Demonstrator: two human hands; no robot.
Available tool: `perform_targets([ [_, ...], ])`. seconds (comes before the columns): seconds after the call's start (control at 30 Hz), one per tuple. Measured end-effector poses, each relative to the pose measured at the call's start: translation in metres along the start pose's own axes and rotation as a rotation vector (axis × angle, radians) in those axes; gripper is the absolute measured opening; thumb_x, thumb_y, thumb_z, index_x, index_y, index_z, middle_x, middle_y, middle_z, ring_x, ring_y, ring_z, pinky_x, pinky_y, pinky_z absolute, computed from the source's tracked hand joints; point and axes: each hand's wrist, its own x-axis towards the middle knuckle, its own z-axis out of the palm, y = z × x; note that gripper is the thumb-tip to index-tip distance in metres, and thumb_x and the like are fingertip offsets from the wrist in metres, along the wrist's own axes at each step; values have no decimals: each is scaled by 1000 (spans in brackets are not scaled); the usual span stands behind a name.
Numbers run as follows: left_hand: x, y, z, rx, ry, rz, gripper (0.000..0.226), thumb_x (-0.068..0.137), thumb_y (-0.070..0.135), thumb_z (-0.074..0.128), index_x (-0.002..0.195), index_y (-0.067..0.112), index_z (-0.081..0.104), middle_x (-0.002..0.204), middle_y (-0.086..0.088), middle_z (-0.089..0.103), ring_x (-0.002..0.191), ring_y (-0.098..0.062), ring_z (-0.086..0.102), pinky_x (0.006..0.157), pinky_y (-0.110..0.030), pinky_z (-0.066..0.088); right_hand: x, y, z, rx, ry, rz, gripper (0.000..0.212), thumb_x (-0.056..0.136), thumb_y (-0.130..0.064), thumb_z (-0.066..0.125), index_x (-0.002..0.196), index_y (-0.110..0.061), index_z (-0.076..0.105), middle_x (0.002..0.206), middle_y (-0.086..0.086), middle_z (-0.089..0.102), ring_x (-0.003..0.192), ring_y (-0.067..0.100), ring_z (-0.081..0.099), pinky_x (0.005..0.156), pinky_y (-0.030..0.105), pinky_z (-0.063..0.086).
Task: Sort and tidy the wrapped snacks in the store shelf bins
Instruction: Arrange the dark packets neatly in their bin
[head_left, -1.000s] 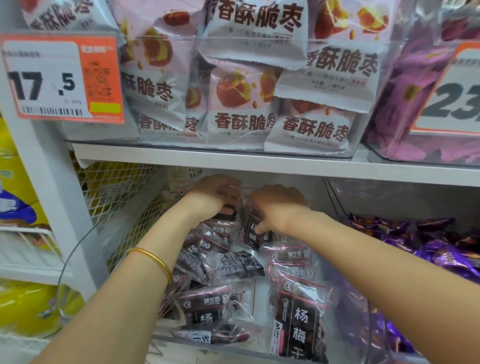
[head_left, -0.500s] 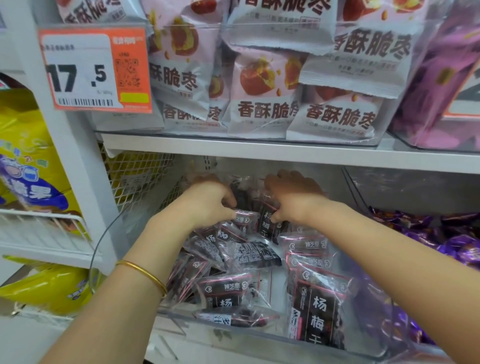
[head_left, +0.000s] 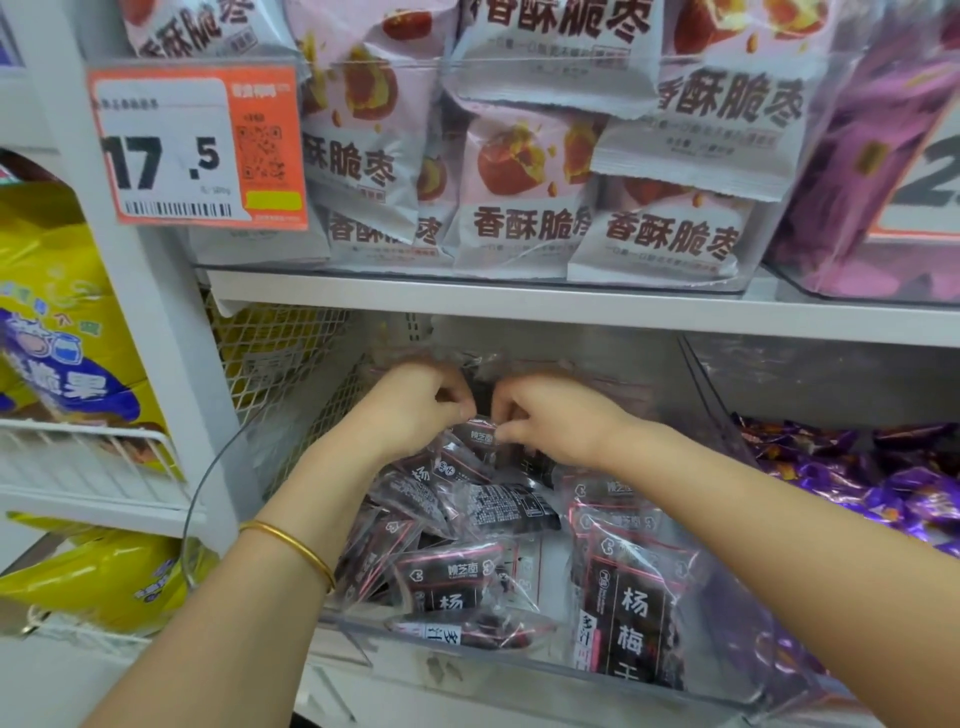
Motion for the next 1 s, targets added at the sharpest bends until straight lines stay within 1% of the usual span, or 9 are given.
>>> perform_targets([
  [0.1,-2,1,-2,-125,-3,-42,23,83,17,68,105,15,62,100,0,61,93,-16,57,82,-26,46,-2,6,-6,-94,96,7,9,91,-14,55,96,-14,61,89,1,56,80,18,52,70,24,40],
  [0.2,-4,1,-3,-31,-125,-110,33,82,13,69,109,16,50,101,-4,55,97,-22,57,88,-35,50,-7,11,-13,-177,191,36,14,88,-5,51,94,-14,61,97,8,62,85,26,58,72,26,45],
  [0.37,-7,7,0,118,-291,-7,23,83,4,63,98,20,56,98,4,54,85,-11,54,73,-21,46,-12,13,-15,-221,269,61,20,88,-3,45,101,-14,57,96,10,61,83,29,57,69,28,46],
  [0.43,-9,10,5,219,-353,28,19,85,19,65,104,20,63,103,6,60,84,-9,54,73,-19,43,-13,11,-12,-212,243,55,18,90,-9,45,105,-16,54,96,7,57,81,27,52,66,27,41],
  [0.53,-8,11,13,340,-439,-55,51,75,48,70,120,24,59,121,1,57,111,-16,49,94,-31,44,-13,9,-9,-181,174,51,6,89,-19,46,94,-17,49,91,4,51,80,24,48,66,27,37],
  [0.6,-6,11,16,441,-518,-95,72,69,56,71,132,29,48,130,-6,47,125,-22,36,102,-39,40,-14,8,-7,-190,133,48,12,87,-27,51,88,-16,46,86,1,49,79,24,50,64,28,37],
  [0.67,-3,10,19,504,-579,-110,82,65,59,72,137,37,39,133,-9,39,128,-26,30,104,-43,38,-15,7,-4,-225,103,32,20,88,-35,55,93,-17,49,87,-2,47,84,23,51,67,29,40],
  [0.8,-3,10,25,630,-652,-45,86,61,68,69,136,51,31,136,3,37,123,-28,28,104,-45,35,-13,9,-3,-205,90,20,20,92,-33,54,99,-15,50,94,3,50,94,26,55,72,31,42],
  [1.0,-10,22,36,836,-555,57,75,71,65,61,136,32,40,130,-1,47,121,-28,28,99,-40,29,-14,15,-7,-164,104,29,16,92,-26,55,89,-20,41,91,1,45,84,20,46,71,26,34],
])
